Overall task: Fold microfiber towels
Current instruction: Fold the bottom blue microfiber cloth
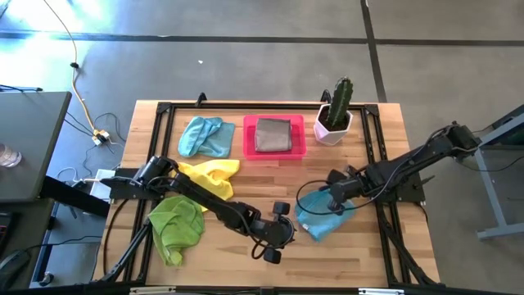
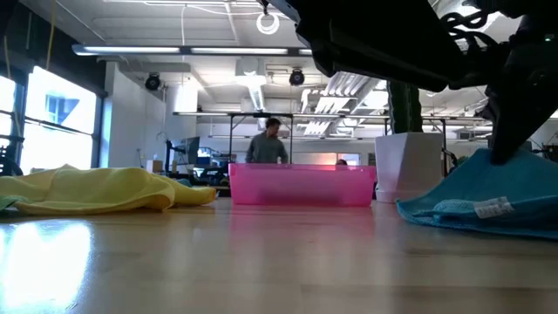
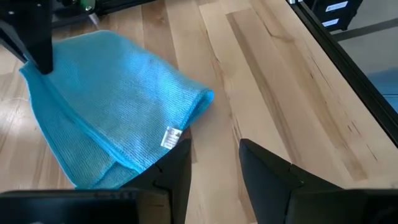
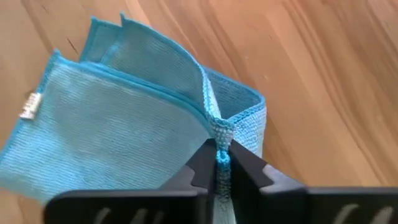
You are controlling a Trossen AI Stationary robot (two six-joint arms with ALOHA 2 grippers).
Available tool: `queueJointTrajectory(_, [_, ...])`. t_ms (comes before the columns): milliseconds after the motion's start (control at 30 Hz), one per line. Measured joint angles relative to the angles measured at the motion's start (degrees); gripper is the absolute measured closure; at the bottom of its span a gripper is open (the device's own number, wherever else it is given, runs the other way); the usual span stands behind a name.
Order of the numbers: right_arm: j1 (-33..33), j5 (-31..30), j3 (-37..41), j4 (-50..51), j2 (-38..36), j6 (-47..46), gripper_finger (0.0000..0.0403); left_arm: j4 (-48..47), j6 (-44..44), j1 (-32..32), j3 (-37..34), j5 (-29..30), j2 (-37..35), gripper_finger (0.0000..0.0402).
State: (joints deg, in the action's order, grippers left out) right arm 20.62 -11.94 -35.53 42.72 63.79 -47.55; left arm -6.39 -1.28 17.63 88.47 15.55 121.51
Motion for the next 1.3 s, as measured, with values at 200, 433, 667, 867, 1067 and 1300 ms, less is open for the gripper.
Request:
queueJointTrajectory(200, [-0.03, -1.77, -0.93, 5.75, 0.0, -1.89, 0.0269, 1.2, 2.82, -0.85, 0.0, 0.02, 0.0, 0.0275])
queueJointTrajectory(433, [-0.87, -2.38, -2.89, 15.07, -0.02, -12.07, 0.0203, 10.42, 6.31, -4.06, 0.05, -1.72, 2.44, 0.0275])
queueJointTrajectory(667, [-1.58, 2.45, 1.58, 10.59, -0.43, -16.93, 0.0205, 17.39, 1.88, -6.76, 0.0, -2.9, 7.71, 0.0275])
queueJointTrajectory(867, [-3.42, 4.52, 6.99, 3.85, -0.85, -16.79, 0.0205, 20.63, 1.46, -7.94, 0.02, -1.64, 10.91, 0.0275])
queueJointTrajectory(1067, [-5.09, 7.28, 10.95, -4.17, -1.01, -15.63, 0.0205, 21.73, 1.28, -8.96, 0.0, -1.56, 14.0, 0.0275])
queueJointTrajectory(1300, [-5.66, 6.43, 11.39, -10.16, -0.98, -14.96, 0.0205, 14.01, -2.23, -9.42, 0.32, -1.55, 14.37, 0.0275])
